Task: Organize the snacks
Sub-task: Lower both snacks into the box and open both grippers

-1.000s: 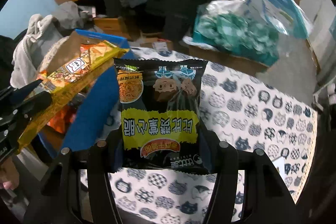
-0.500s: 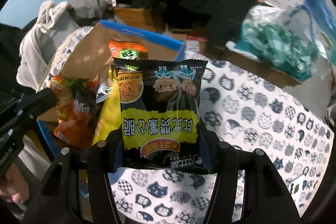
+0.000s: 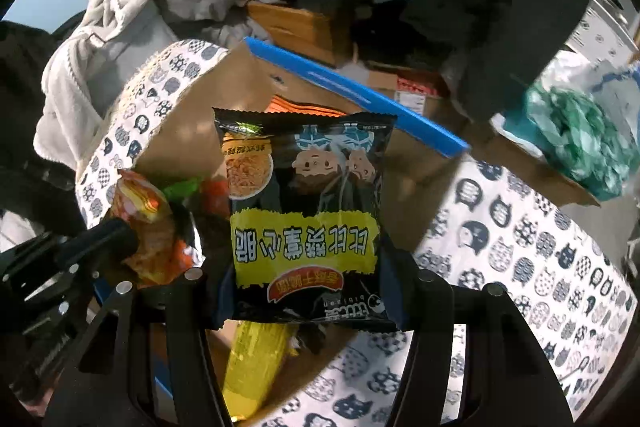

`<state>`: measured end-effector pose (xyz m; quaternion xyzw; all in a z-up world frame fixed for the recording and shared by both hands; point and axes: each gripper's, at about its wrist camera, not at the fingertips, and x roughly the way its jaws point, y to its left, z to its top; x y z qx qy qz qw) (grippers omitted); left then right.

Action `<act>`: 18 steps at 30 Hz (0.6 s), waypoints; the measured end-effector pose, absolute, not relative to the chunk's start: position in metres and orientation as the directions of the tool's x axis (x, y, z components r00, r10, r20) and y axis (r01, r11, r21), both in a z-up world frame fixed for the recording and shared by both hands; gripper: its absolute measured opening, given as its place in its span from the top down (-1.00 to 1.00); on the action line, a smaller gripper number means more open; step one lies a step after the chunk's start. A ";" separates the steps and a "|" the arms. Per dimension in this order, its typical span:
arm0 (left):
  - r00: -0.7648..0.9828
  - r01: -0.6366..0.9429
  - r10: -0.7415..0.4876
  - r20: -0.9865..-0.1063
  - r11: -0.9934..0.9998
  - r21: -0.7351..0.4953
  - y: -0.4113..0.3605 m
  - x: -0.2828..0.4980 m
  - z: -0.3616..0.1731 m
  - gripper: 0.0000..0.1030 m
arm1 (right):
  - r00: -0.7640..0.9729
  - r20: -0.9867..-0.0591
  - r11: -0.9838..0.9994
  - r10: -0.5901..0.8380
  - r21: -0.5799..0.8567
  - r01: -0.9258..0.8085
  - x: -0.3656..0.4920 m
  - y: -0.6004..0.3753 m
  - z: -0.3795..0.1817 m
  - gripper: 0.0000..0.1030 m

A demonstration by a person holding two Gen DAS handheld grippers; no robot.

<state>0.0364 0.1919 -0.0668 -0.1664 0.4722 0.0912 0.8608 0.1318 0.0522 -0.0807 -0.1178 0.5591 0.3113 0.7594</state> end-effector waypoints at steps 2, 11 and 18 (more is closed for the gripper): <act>0.538 -0.325 0.003 -0.843 0.924 -0.204 0.196 0.036 -0.066 0.80 | 0.170 -0.923 0.765 0.346 0.173 -0.620 0.130 0.060 -0.082 -0.13; 0.550 -0.362 0.041 -0.834 0.912 -0.194 0.204 0.029 -0.058 -0.03 | 0.177 -0.909 0.763 0.377 0.197 -0.616 0.133 0.069 -0.071 -0.29; 0.564 -0.343 0.084 -0.821 0.929 -0.141 0.196 0.021 -0.041 -0.46 | 0.225 -0.871 0.773 0.436 0.236 -0.588 0.139 0.050 -0.037 -0.44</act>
